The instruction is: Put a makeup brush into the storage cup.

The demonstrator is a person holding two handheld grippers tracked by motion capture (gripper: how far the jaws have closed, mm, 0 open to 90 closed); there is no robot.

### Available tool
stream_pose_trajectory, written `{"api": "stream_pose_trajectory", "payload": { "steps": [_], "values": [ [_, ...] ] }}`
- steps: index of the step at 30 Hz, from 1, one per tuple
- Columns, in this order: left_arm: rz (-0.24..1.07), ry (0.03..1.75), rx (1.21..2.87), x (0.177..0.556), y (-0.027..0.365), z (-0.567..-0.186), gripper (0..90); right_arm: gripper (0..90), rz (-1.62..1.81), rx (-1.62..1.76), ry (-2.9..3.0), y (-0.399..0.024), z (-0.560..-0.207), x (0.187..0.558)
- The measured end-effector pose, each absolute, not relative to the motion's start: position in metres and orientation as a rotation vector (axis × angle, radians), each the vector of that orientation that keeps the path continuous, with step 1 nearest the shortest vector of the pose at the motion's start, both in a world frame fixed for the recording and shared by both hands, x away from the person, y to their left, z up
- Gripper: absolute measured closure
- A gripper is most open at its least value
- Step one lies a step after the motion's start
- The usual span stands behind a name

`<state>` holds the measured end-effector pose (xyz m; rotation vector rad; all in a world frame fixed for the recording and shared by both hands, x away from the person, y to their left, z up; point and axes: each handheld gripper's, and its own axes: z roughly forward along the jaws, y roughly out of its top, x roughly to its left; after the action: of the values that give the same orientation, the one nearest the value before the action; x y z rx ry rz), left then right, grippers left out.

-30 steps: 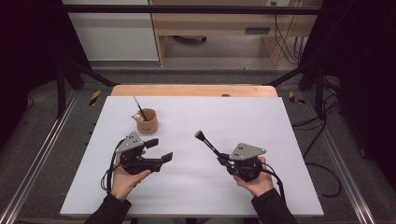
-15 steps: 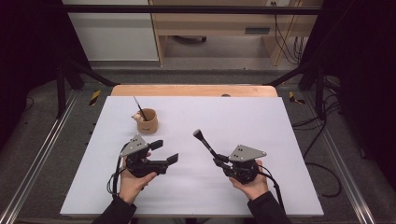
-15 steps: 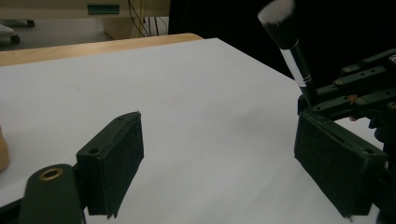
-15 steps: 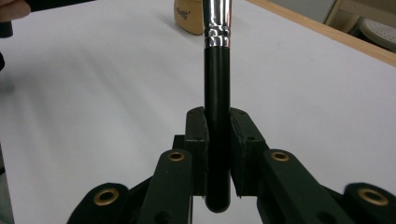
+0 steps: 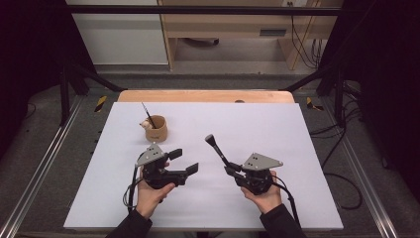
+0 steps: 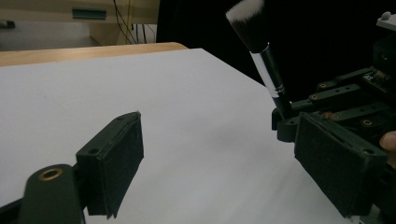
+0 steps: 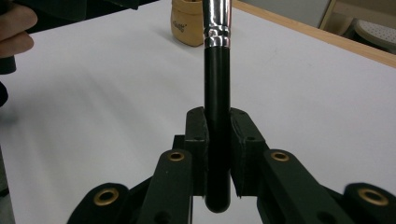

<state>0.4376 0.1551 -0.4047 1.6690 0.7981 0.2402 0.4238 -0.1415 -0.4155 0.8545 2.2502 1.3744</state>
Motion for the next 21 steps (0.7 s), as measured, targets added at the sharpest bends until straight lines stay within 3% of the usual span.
{"api": "stream_pose_trajectory", "payload": {
  "steps": [21],
  "values": [
    [0.202, 0.784, 1.594, 0.439, 0.140, -0.394, 18.7, 79.5, 1.447, 0.851, 2.213, -0.122, -0.410, 0.423]
  ]
}}
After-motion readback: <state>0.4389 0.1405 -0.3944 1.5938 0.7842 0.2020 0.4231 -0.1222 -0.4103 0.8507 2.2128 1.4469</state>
